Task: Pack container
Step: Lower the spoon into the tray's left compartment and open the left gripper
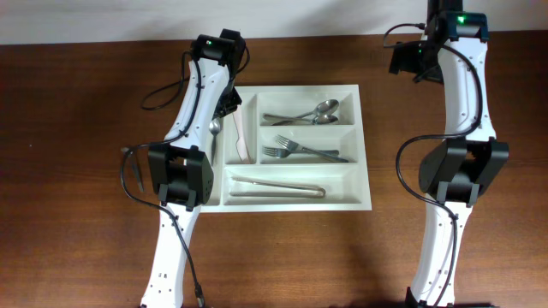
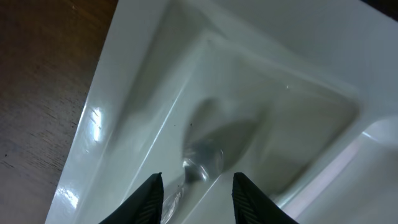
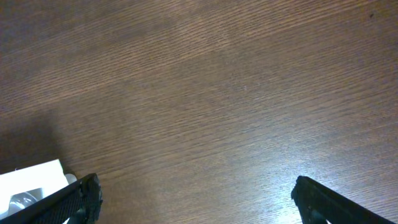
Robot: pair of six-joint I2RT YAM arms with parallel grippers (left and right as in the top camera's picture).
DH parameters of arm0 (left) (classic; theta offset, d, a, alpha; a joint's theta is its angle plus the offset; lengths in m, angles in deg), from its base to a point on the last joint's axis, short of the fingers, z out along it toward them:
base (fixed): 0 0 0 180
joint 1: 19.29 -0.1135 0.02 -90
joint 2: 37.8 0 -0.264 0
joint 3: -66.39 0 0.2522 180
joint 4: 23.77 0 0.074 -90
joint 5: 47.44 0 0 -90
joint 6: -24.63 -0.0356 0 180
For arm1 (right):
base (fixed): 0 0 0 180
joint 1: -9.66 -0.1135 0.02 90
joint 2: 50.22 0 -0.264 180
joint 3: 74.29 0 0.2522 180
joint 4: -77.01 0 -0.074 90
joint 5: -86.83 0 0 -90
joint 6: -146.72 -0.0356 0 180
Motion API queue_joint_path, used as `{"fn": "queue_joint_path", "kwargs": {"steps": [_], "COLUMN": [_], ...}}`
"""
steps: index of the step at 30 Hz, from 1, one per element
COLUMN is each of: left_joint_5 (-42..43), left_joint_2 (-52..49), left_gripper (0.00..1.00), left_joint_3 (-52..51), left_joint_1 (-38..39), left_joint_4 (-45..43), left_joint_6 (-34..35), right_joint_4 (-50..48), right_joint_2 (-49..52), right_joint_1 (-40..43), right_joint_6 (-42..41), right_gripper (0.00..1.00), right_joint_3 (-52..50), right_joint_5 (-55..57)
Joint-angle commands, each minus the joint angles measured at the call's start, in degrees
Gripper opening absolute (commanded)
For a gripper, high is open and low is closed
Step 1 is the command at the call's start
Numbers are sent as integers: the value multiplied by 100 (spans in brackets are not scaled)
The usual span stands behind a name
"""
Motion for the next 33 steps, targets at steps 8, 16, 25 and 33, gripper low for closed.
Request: {"fn": "queue_joint_path", "kwargs": {"steps": [8,16,25,33], "left_joint_5": [50,-177,-999,-1086], "left_joint_2": [-35,85,223,223], "left_gripper": [38,40,45,46], "left_joint_3": [955,2323,2221,1609], "left_joint_1": [-293,-527,-1156,-1950], "left_joint_4": [208,435,435,435], "left_joint_6": [-260,-920,-1495,-1478], "right_joint_4": [-28,-28,-26,-28], "right_joint_2": [9,9,9,9], "right_joint_1": [129,127,127,127], "right_joint_6": [11,11,11,11], "right_gripper": [99,99,99,99], "right_joint_3": [-24,-24,-24,-24], "right_joint_5": [52,52,52,52]}}
